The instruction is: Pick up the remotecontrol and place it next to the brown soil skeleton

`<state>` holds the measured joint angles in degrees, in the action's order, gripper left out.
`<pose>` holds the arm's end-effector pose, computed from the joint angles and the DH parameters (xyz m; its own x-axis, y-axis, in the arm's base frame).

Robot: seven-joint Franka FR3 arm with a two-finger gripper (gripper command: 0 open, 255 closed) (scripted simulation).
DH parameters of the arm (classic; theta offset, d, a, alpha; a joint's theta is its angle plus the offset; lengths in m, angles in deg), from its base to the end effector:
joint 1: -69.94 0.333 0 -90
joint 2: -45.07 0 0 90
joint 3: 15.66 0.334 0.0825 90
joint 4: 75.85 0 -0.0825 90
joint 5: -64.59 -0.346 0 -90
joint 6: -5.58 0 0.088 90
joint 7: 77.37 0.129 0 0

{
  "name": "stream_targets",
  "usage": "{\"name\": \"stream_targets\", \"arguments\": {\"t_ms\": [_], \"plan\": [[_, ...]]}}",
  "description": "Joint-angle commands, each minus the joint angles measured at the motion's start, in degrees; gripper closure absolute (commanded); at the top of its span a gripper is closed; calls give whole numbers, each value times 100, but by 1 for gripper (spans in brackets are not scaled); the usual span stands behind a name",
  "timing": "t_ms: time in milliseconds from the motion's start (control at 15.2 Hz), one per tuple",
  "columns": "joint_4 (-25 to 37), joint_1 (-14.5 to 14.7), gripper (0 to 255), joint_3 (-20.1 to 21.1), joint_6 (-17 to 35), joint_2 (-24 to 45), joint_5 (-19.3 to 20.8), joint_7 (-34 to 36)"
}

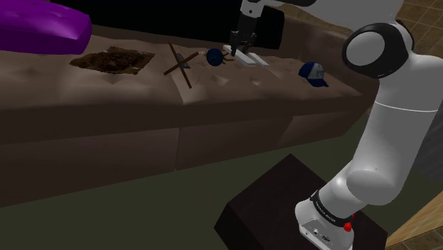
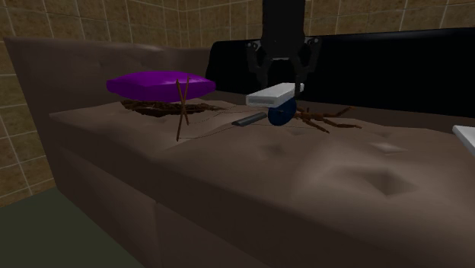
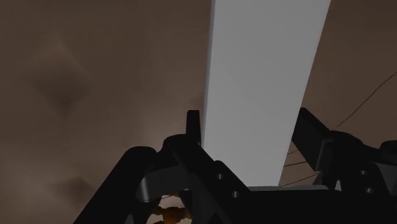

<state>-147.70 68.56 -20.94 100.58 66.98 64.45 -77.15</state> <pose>0.6393 -0.0627 0.5455 0.9934 -0.1126 0.0232 -0.1133 -0.9931 0.0318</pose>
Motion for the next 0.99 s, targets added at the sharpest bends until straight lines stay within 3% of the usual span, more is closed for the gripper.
{"name": "stream_targets", "arguments": {"t_ms": [0, 462, 924], "plan": [[-18, 179, 255, 71, 2, -12, 33, 253], [-52, 784, 255, 319, -21, -46, 142, 1095], [396, 1384, 255, 558, -210, 242, 243, 1916]]}}
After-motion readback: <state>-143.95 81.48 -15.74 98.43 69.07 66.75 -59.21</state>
